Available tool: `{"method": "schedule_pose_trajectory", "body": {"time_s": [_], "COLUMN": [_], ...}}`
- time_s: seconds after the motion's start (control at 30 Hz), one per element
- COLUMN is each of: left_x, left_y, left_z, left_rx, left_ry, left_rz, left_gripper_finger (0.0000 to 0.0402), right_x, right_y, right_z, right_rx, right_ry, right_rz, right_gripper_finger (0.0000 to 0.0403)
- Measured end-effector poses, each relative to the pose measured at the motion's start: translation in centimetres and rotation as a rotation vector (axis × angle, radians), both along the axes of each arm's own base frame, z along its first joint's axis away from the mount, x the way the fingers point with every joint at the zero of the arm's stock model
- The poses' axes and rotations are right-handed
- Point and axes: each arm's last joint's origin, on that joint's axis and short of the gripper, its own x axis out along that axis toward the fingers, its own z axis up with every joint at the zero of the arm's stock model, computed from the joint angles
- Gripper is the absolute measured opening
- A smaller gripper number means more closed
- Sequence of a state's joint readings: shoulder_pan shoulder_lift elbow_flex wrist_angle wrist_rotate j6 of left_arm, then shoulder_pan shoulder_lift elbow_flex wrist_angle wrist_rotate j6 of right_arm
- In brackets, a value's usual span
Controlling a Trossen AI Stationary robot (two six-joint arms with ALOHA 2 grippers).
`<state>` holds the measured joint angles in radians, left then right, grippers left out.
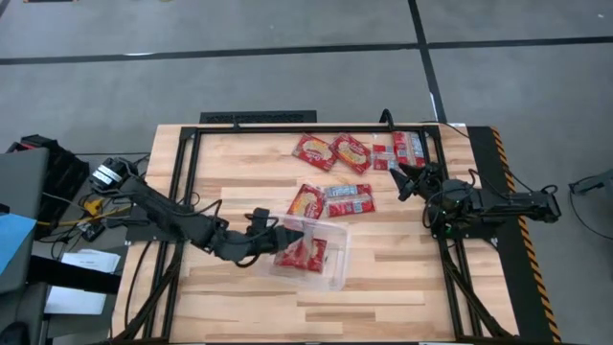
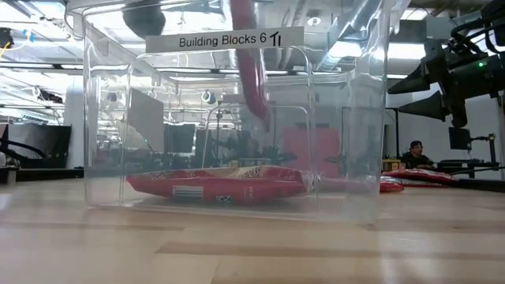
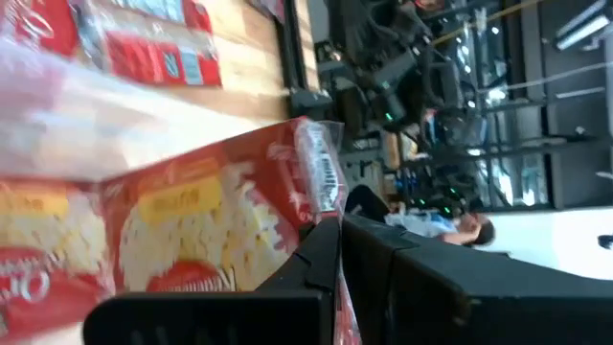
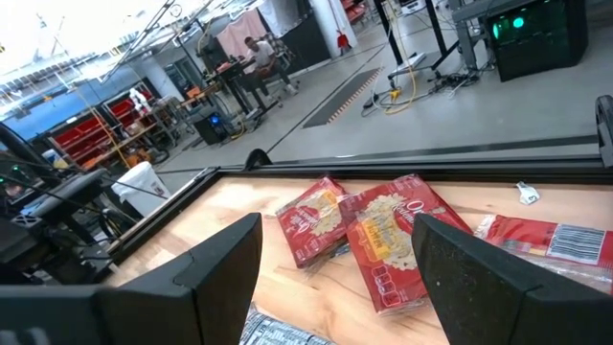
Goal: Sort popcorn bags into baskets
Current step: Put the red popcorn bag into the container
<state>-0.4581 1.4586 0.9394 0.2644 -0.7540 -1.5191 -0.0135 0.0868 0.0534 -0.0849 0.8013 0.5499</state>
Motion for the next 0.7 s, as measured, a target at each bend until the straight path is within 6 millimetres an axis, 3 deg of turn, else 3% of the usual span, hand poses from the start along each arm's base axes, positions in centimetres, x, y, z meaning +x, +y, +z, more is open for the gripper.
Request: {"method": "schedule_pose_trajectory", "body": {"time_s": [0.3,0.53,0.7], "left_x": [1.7,3.8,4.3], "left_y": [1.2,0.8,1.1], "left_z": [-1.1,-3.6,-4.3], "left_rx": [-0.030,-0.088,-0.082], "left_ry": [0.000,-0.032,-0.024], "left_rz": [-0.030,-0.068,-0.063], "left_gripper_finger": [0.0000,0.0000,0.0000], "right_x": [0.0,0.1,0.2], "right_y": [0.0,0.0,0.0], "right_z": [0.0,-0.1,-0.2], "right_rx": [0.000,0.000,0.001], "right_ry": [0.000,0.011,0.023], "right_rz": [0.001,0.002,0.002], "right_gripper_finger": [0.0295,0.0295,0.0295]}}
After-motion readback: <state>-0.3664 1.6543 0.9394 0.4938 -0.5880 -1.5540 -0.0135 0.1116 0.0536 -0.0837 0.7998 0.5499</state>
